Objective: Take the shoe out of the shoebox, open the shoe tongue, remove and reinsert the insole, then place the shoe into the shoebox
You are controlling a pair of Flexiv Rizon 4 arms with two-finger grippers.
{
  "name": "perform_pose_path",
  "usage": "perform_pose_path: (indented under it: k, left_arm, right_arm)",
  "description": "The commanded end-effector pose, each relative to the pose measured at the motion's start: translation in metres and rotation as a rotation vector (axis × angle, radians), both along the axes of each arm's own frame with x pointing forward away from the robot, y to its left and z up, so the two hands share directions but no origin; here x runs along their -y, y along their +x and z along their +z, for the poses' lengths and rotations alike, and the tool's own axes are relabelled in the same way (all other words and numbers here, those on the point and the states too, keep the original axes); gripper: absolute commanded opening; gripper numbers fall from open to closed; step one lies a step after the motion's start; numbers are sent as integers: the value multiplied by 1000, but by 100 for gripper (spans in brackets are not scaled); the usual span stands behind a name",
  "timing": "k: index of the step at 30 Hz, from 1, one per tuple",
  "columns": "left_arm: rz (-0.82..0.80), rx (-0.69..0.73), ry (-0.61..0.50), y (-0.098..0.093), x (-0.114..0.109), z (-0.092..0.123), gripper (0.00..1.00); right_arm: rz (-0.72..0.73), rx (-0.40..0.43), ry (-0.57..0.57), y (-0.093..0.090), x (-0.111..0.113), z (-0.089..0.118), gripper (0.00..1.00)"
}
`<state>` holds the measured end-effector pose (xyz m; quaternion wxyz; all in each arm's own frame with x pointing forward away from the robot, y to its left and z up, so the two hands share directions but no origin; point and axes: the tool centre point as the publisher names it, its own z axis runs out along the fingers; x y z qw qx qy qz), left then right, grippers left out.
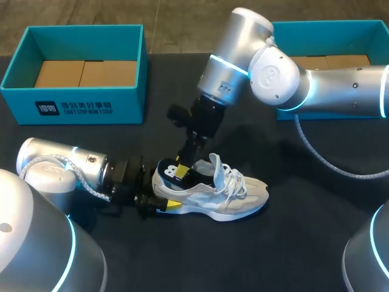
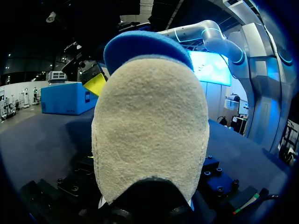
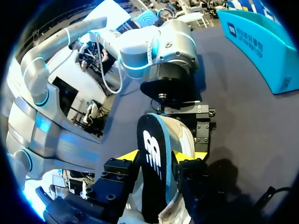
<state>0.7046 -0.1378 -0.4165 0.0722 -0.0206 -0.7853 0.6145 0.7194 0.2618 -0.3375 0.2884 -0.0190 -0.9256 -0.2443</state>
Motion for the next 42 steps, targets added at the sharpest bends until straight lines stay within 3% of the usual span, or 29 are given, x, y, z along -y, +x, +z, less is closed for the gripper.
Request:
perform_pose_path:
  k: [1,16,19,21,32,39,42]
  left_arm:
    - [0,-1,3,1,0,-3,0]
    - [0,-1,3,1,0,-3,0]
    - [0,-1,3,1,0,-3,0]
    - [0,-1,3,1,0,-3,0]
    - [0,-1,3,1,0,-3,0]
    - [0,-1,3,1,0,-3,0]
    - [0,-1,3,1,0,-3,0]
  right_arm:
    - [-6,-11,-7,0,-1,-3,40]
    - [-49,-18,25,-6,12,-7,32]
    - [-45,-13,30,-4,10,-6,18]
    - [-39,-4,35,-2,8,-4,0]
    - [-24,51,61,11,0,14,0]
    - [-21,44,71,14,-2,11,0]
    - [-25,38,75,12,-2,9,14]
